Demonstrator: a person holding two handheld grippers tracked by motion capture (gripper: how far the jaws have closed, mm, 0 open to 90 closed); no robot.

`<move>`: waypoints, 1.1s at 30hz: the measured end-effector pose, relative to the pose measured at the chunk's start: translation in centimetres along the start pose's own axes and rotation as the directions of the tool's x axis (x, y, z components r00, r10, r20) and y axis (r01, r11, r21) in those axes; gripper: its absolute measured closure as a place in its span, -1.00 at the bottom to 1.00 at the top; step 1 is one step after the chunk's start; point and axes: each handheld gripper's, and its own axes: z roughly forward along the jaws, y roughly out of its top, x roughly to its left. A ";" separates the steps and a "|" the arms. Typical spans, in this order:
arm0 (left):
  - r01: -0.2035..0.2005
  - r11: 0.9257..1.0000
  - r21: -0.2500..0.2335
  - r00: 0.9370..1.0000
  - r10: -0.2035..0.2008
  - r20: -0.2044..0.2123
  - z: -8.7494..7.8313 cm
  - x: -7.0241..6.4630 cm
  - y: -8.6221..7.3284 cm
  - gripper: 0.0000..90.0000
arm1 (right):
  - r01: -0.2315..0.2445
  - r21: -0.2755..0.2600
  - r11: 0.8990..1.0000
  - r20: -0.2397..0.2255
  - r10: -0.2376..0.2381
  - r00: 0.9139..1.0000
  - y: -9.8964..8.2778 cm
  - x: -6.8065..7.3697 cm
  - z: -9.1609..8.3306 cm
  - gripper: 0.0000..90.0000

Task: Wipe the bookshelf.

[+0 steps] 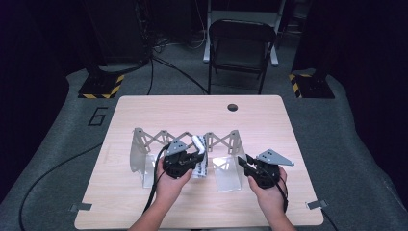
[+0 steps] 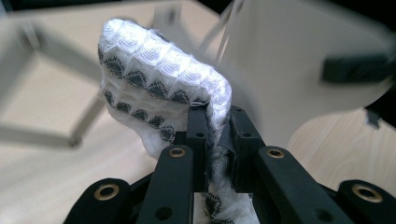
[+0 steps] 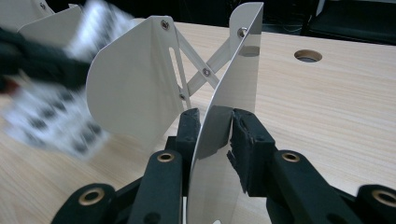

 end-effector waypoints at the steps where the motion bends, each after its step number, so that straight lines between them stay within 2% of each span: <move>1: 0.000 1.000 0.000 1.000 0.000 0.000 0.0 0.0 0.0 0.80 | 0.000 0.000 1.000 0.000 0.000 1.000 0.0 0.0 0.0 0.62; 2: 0.020 0.999 0.032 1.000 -0.020 0.005 1.0 0.1 -1.2 0.80 | 0.000 0.000 1.000 -0.001 0.000 1.000 0.0 0.0 0.0 0.62; 5: 0.010 0.994 0.113 1.000 -0.011 0.009 2.8 0.4 -3.3 0.80 | -0.001 -0.002 1.000 -0.002 0.001 1.000 0.0 0.0 0.0 0.61; 7: 0.030 0.993 0.111 0.999 -0.032 0.011 3.0 0.3 -3.8 0.80 | -0.003 -0.002 1.000 -0.001 0.003 1.000 0.0 0.0 0.0 0.61; 8: 0.016 0.995 0.102 1.000 -0.016 0.003 2.5 0.3 -3.0 0.80 | 0.001 -0.002 1.000 -0.002 -0.001 1.000 0.0 0.0 0.0 0.61; 9: 0.016 0.995 0.102 1.000 -0.016 0.003 2.5 0.3 -3.0 0.80 | 0.003 -0.005 1.000 -0.004 -0.003 1.000 0.0 -0.1 0.1 0.61; 10: 0.024 0.998 0.050 1.000 -0.024 0.005 1.1 -0.1 -1.6 0.80 | 0.002 -0.002 1.000 -0.003 -0.002 1.000 0.0 0.0 0.0 0.61; 11: 0.024 0.998 0.050 1.000 -0.024 0.005 1.1 -0.1 -1.6 0.80 | 0.002 -0.002 1.000 -0.003 -0.002 1.000 0.0 0.0 0.0 0.61; 12: 0.021 1.000 0.011 1.000 -0.021 0.013 0.0 -0.4 -0.4 0.80 | 0.002 -0.003 1.000 -0.003 -0.002 1.000 0.0 0.0 0.1 0.60; 13: 0.004 0.998 -0.055 1.000 -0.003 0.020 -1.5 -1.0 1.3 0.80 | 0.000 -0.004 1.000 -0.008 0.000 1.000 -0.1 0.0 0.1 0.59; 14: 0.004 0.998 -0.055 1.000 -0.003 0.020 -1.5 -1.0 1.3 0.80 | 0.000 -0.004 1.000 -0.008 0.000 1.000 -0.1 0.0 0.1 0.59; 15: -0.023 0.994 -0.106 0.999 0.025 0.021 -2.9 -1.4 2.7 0.80 | 0.001 -0.006 1.000 -0.011 -0.001 1.000 -0.1 0.1 0.1 0.59; 18: -0.035 0.992 -0.123 0.999 0.038 0.021 -3.4 -1.6 3.3 0.80 | -0.005 -0.005 1.000 -0.009 0.005 1.000 -0.1 0.2 0.1 0.58; 20: -0.034 0.993 -0.111 0.999 0.036 0.016 -3.0 -1.5 2.8 0.80 | 0.000 -0.002 1.000 -0.007 0.000 1.000 -0.1 0.2 0.1 0.58; 22: 0.000 0.998 -0.064 1.000 0.001 0.027 -1.8 -1.1 1.4 0.80 | 0.003 -0.012 1.000 -0.012 -0.003 1.000 -0.1 0.1 0.2 0.57; 24: 0.037 0.999 -0.031 0.999 -0.037 0.023 -0.6 -0.8 0.0 0.80 | 0.005 -0.010 1.000 -0.012 -0.005 1.000 -0.1 0.1 0.2 0.57; 27: 0.036 0.998 0.052 0.999 -0.037 0.018 1.3 -0.3 -2.1 0.80 | 0.003 -0.007 1.000 -0.012 -0.003 1.000 -0.1 0.1 0.2 0.57; 28: 0.044 0.997 0.062 0.999 -0.046 0.023 1.7 -0.2 -2.5 0.80 | 0.004 -0.007 1.000 -0.012 -0.004 1.000 -0.1 0.1 0.2 0.57; 31: 0.049 0.997 0.053 0.998 -0.050 0.025 1.3 -0.2 -2.1 0.80 | -0.002 -0.002 1.000 -0.011 0.002 1.000 -0.2 0.1 0.2 0.57; 32: 0.042 0.998 0.040 0.999 -0.044 0.029 0.8 -0.3 -1.7 0.80 | -0.002 -0.002 1.000 -0.011 0.002 1.000 -0.2 0.1 0.2 0.57; 33: 0.047 0.999 0.003 0.998 -0.048 0.040 -0.2 -0.7 -0.5 0.80 | 0.000 -0.002 1.000 -0.012 0.000 1.000 -0.2 0.1 0.2 0.56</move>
